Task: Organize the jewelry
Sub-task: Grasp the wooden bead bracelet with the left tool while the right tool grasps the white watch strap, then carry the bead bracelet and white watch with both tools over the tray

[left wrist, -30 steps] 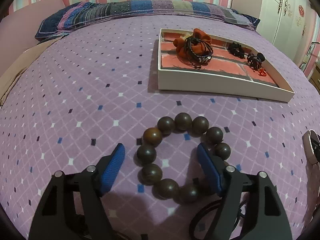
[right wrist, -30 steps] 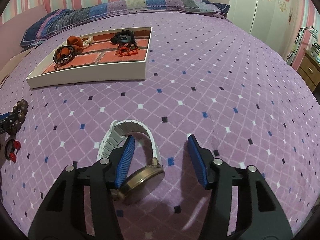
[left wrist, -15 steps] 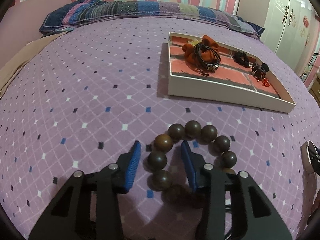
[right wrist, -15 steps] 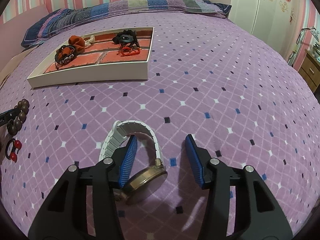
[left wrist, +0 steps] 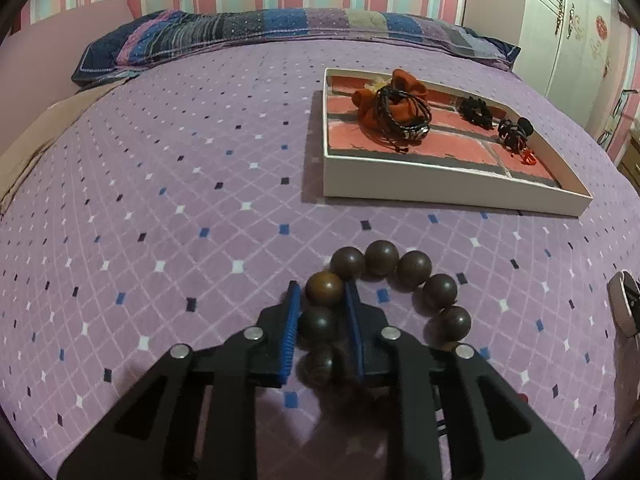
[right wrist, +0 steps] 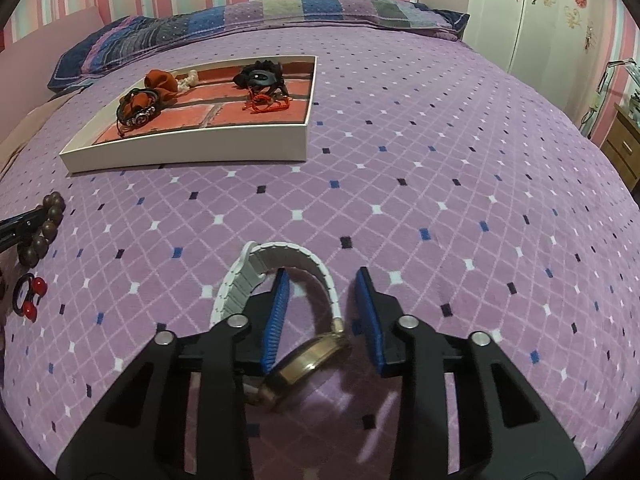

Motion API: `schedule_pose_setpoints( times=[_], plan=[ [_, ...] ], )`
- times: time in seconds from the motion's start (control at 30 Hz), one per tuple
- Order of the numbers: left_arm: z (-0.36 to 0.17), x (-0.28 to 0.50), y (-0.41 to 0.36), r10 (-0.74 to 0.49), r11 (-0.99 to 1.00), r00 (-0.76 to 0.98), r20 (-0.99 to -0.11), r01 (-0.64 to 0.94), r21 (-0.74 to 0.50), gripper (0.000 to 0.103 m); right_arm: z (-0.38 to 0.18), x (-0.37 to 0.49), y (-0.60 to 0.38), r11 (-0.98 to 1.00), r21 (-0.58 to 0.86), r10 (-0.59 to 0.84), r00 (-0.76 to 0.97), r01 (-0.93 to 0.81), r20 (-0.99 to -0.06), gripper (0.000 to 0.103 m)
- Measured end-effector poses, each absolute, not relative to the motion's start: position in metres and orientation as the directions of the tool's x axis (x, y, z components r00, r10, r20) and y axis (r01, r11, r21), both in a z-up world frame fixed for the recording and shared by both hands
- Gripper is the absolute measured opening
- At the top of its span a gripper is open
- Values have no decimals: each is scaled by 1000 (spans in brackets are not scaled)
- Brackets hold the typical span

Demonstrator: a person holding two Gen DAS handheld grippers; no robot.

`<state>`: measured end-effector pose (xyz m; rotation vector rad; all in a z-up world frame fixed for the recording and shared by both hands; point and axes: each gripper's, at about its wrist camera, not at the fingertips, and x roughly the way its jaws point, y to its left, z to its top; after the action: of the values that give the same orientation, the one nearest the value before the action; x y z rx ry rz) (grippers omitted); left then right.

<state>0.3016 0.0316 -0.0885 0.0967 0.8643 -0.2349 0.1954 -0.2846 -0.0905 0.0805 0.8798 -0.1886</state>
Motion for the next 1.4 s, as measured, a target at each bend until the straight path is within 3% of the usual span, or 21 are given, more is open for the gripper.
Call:
schedule_pose_setpoints(
  times=[0.13,0.2,0.47,0.57,1.4],
  plan=[
    [-88,300,29,-155,969,633,-759,248,9,23,-90,195,-286,980,6,-121,627,197,-770,26],
    [-87,299,28,-154,969,636,-756,247,11,23,-87,194,-287,980,25,-107,636,195,-764,19],
    [-77,291,27,-159,970,672,-723,244,14,22,-80,190,-283,983,31,-98,660,181,-745,17],
    [-70,287,26,-172,969,681,-712,248,3,22,-77,188,-282,984,25,-102,673,176,-733,8],
    [-27,246,-2,-214,959,745,-631,283,8,20,-60,178,-286,984,49,-94,734,171,-673,5]
  ],
)
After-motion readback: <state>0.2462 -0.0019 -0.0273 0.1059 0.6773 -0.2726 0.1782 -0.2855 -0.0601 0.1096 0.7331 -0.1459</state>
